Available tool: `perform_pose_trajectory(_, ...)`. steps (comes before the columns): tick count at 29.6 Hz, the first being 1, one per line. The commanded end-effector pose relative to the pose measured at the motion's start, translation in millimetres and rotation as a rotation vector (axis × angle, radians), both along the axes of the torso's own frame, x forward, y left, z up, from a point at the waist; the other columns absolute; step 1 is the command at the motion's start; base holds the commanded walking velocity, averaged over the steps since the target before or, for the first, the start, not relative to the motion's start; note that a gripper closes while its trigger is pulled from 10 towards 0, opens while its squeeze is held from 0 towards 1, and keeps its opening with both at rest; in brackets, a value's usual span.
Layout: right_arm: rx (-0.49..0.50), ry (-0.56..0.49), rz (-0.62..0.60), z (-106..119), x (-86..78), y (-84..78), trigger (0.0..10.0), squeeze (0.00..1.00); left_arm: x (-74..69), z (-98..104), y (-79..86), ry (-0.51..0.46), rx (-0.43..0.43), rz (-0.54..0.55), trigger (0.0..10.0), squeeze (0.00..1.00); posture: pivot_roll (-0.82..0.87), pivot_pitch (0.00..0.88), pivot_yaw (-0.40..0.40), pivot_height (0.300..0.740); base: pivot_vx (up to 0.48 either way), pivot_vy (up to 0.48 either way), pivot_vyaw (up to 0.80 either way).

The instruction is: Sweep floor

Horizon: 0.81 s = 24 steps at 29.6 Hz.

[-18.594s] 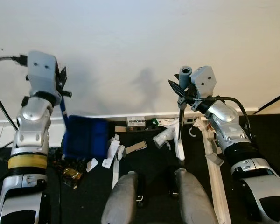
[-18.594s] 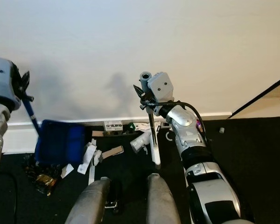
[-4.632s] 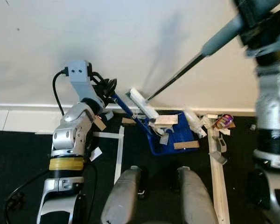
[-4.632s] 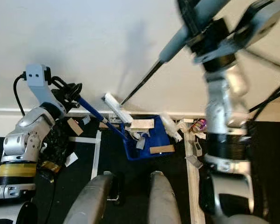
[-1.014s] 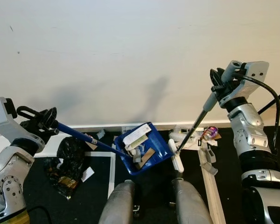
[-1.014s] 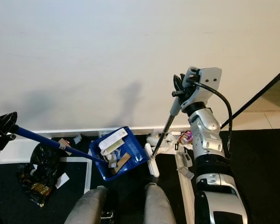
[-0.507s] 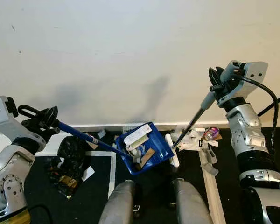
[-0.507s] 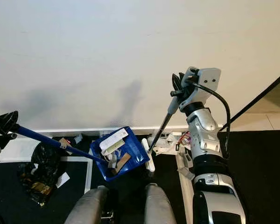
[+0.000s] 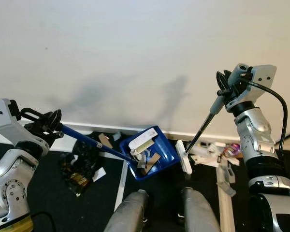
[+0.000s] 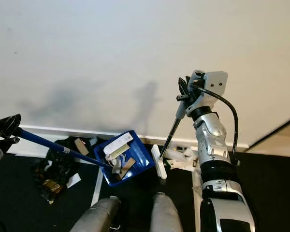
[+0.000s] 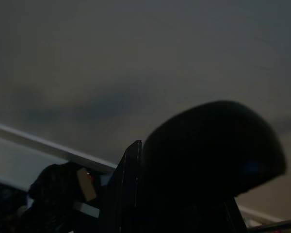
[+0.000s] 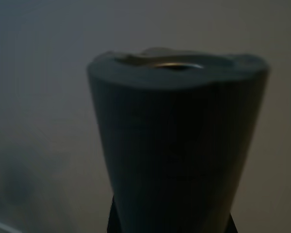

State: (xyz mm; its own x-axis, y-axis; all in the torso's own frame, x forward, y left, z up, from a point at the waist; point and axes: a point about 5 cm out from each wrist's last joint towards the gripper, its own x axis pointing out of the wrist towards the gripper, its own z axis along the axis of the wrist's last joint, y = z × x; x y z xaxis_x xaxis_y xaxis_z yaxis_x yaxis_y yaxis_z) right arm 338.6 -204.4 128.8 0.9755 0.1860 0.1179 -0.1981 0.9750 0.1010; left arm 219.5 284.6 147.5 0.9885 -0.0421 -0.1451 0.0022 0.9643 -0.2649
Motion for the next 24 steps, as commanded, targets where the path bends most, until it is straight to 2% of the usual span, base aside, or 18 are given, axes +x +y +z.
perform_pose_trajectory(1,0.004,-0.039,0.009,6.2,1.6,2.9,10.0,0.0,-0.7,1.5,3.2,-0.015,0.003,0.008,10.0,0.0,0.06,0.051,0.006,0.74,0.0,0.0,0.79)
perform_pose_trajectory(24,0.013,-0.037,0.018,3.4,0.8,5.6,10.0,0.0,3.1,3.3,0.8,-0.024,0.003,0.013,10.0,0.0,0.06,0.055,0.01,0.74,0.0,0.0,0.79)
